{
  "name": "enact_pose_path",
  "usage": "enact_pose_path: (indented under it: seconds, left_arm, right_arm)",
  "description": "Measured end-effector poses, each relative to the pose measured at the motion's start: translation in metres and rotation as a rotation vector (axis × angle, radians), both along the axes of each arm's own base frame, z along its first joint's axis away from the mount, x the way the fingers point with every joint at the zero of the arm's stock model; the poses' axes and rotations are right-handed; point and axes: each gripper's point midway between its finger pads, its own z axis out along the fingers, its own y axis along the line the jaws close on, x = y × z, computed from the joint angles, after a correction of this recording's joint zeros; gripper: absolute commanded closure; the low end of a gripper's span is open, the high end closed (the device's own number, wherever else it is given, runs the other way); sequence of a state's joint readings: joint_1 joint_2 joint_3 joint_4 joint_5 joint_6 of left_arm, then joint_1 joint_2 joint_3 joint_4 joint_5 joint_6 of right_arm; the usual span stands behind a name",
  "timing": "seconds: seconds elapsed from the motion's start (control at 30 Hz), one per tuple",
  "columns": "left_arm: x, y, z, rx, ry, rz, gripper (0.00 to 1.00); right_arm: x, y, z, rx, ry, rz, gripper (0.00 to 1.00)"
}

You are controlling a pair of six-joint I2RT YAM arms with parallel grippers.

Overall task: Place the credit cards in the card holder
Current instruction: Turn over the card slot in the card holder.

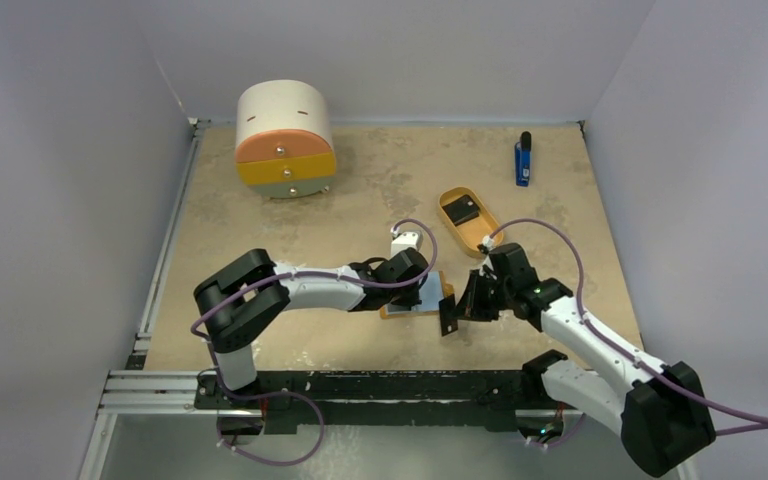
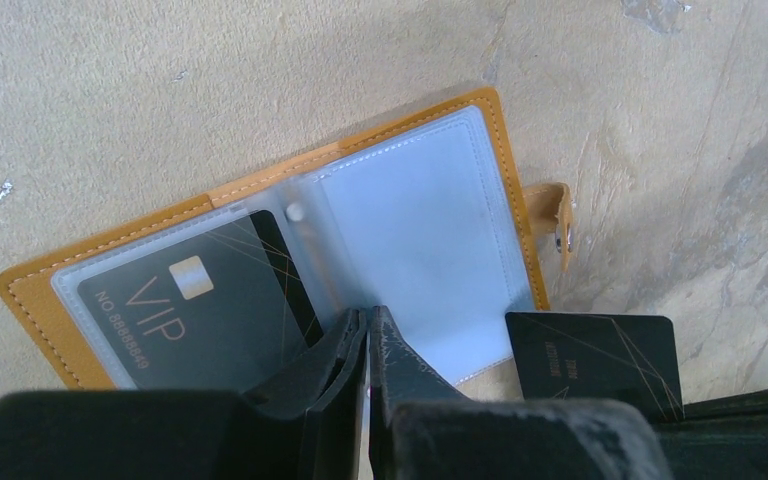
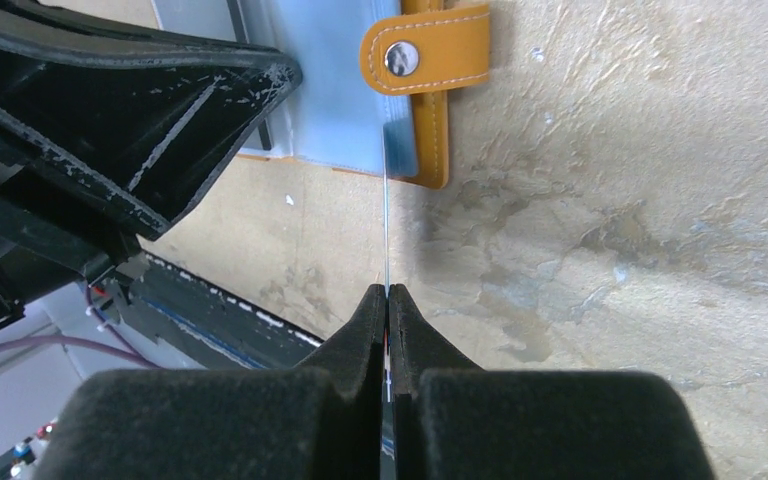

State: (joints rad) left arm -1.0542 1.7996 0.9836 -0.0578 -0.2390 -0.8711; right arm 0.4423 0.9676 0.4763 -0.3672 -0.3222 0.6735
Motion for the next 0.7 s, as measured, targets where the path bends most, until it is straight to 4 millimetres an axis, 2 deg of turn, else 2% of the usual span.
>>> enact_pose_path:
  seconds: [0.13, 0.37, 0.7]
  left_arm:
    - [0.000, 0.000, 0.000, 0.001, 0.000, 0.000, 0.97]
    - [0.000, 0.001, -0.001, -0.005, -0.003, 0.000, 0.98]
    - [0.000, 0.001, 0.000, -0.010, -0.006, 0.000, 0.99]
  right_arm:
    - [0.005, -0.003, 0.000, -0.018, -0.023, -0.019, 1.00]
    - [0.013, -0.006, 0.017, 0.001, -0.113, -0.055, 1.00]
    - [0.012, -0.005, 0.003, -0.016, -0.067, -0.048, 1.00]
